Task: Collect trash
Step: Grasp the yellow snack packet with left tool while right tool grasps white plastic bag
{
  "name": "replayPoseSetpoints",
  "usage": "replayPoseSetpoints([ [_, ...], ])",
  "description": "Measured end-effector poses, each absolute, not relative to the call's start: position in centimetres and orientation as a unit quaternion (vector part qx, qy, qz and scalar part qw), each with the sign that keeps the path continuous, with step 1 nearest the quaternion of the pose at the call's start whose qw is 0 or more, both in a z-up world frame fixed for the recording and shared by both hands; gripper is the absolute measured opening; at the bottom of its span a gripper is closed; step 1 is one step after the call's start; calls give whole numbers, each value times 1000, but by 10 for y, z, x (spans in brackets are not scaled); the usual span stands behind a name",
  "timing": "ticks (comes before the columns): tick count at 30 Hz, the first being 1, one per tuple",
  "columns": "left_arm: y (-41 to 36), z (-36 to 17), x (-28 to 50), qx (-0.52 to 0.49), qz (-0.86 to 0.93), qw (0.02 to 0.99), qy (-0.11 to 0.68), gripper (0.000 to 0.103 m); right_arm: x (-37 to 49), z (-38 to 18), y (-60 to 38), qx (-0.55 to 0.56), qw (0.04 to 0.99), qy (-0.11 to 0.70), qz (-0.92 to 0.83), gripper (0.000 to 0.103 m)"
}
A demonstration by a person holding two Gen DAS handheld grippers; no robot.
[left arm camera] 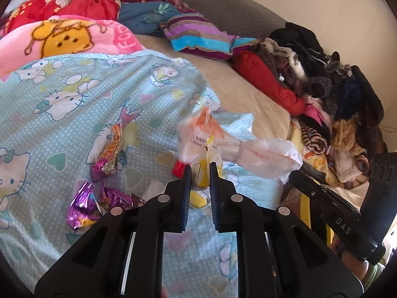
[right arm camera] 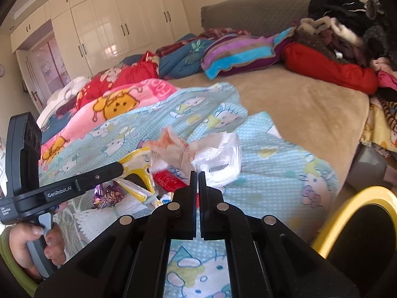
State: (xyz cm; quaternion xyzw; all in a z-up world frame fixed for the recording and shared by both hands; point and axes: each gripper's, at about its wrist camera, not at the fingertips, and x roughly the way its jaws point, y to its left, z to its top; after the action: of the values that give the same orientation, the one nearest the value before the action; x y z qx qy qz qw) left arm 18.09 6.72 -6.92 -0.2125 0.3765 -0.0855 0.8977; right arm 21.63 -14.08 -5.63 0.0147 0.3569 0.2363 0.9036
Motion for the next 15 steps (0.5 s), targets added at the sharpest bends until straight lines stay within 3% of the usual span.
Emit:
replayPoseSetpoints([
  [15, 47, -29, 158, -197, -119, 913, 338, 9, 180, -33, -166, 26, 916, 331, 225, 2],
])
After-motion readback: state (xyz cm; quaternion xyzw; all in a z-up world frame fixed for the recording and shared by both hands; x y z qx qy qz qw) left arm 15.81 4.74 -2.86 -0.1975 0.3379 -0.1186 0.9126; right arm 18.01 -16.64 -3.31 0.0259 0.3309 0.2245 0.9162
